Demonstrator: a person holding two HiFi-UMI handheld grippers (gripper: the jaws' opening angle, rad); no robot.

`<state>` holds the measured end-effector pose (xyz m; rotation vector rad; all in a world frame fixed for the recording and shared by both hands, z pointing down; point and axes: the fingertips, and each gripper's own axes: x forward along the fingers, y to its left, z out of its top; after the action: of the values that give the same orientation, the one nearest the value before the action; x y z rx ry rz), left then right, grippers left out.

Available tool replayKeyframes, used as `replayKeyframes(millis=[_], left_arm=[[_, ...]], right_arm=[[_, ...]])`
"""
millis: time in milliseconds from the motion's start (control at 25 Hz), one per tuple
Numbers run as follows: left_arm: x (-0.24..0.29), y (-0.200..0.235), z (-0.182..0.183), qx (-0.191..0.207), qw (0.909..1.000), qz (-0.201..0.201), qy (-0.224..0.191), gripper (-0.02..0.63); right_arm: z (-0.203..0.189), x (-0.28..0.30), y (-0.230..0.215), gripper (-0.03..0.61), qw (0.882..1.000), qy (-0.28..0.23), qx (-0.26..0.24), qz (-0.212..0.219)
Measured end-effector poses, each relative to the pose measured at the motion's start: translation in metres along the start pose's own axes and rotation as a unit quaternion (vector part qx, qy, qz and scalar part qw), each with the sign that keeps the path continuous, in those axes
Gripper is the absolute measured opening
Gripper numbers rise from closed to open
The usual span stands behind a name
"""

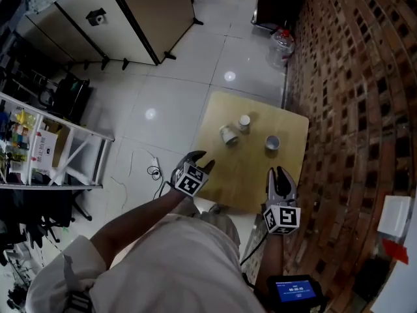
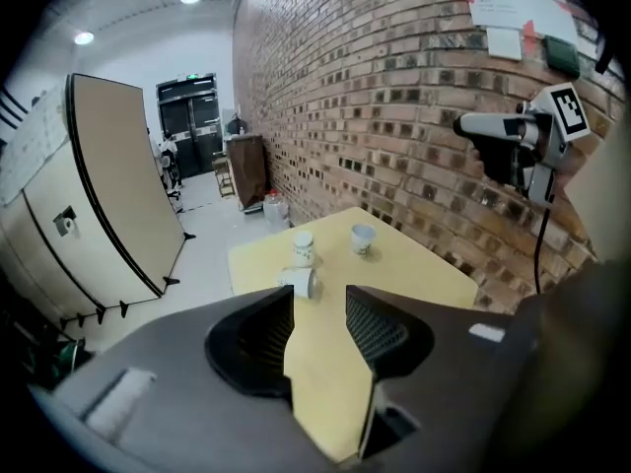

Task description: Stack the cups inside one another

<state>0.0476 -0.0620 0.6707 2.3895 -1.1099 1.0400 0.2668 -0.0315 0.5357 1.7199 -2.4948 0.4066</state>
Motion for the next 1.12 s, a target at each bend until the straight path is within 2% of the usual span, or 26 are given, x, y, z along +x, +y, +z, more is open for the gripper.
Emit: replayKeyframes(millis=[240,640,880,1120], left_arm=[[0.061,-0.007,-0.013,0.018,0.9988,-0.006,0.046,0.184],[0.162,0.014,-0.036,-0.006,0.9946,0.019,0.102,0.178],[0.191,0.018,-0.035,0.013,0.9933,0.020,0.113,0.155],[0.205,0.020,-0.041,0.009,0.9906,0.025,0.134,0.153]], right_arm=[[-0.020,0.019,-0.010,0.083,1.000,0.022,0.014,-0.007],[-0.034,0.039,-0.012,0.083,0.998,0.052,0.021,-0.027],[-0.044,0.050,-0.016,0.083,0.996,0.055,0.055,-0.038],[-0.047,0.052,-0.022,0.083,0.995,0.058,0.069,-0.044]])
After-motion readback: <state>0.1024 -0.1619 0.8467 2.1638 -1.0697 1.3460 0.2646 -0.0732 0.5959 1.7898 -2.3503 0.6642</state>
